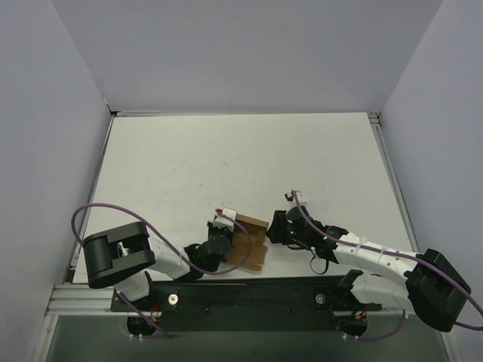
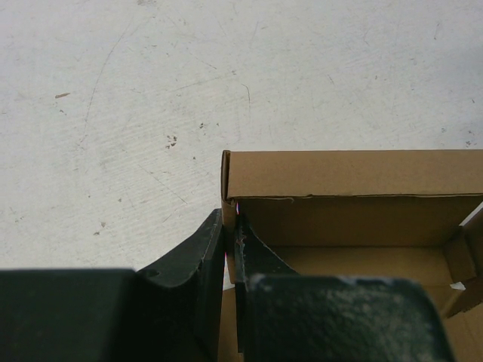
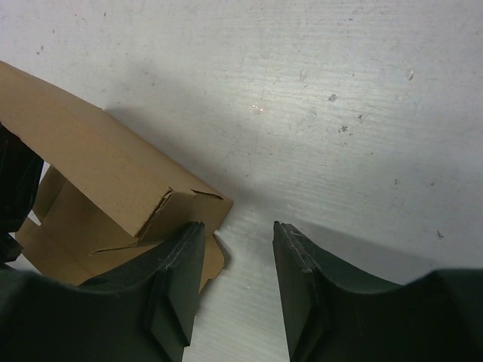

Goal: Fold the paper box

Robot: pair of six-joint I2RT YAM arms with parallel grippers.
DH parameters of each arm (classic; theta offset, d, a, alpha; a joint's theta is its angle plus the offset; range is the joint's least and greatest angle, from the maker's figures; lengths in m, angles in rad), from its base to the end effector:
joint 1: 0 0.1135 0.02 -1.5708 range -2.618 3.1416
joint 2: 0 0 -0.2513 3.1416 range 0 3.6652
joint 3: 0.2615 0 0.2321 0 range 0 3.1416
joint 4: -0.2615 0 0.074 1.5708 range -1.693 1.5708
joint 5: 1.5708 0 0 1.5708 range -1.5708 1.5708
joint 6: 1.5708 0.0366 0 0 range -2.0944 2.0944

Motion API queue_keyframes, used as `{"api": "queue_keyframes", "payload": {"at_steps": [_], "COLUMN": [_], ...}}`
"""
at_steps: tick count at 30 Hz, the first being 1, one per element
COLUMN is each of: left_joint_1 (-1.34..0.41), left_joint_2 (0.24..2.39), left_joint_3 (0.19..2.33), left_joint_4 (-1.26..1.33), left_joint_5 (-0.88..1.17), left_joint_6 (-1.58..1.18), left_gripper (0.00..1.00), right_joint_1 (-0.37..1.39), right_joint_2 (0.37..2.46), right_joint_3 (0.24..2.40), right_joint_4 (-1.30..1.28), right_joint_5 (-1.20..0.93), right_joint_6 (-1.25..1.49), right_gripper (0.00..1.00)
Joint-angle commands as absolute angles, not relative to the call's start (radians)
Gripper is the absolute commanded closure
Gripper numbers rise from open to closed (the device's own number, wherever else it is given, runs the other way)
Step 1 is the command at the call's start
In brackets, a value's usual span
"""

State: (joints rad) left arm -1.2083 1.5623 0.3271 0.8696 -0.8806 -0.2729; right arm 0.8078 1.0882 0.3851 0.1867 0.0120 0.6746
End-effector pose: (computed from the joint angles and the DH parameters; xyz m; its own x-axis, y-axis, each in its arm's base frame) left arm 0.1112 -0.2137 0.1381 -0.2137 0.0796 -0.9737 0.2932 0.9560 0.0138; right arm 0.1450 0.1510 0.1823 -0.7134 0.1576 -0.6828 -0.3456 0.7685 0.5385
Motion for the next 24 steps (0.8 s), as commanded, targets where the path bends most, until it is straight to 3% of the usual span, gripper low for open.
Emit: {"api": "queue_keyframes", "payload": {"at_steps": [1, 24], "left_joint_1": [-1.204, -1.19], "left_joint_2": [1.549, 1.535], "left_joint_3": [0.351, 0.267], "left_joint_4": [0.873, 1.061], "left_joint_5": [-0.864, -0.726], "left_joint_6": [-0.27, -0.219], "left_gripper": [1.0, 1.0], "right_joint_1": [0.841, 0.847], "right_joint_2": [1.109, 1.02], "right_joint_3": [0.402, 0.353], "right_joint_4": [0.268, 0.348], "right_joint_5": [-0.023, -0.181], "right_joint_6": [0.629, 0.433], "right_gripper": [0.58, 0.59]}}
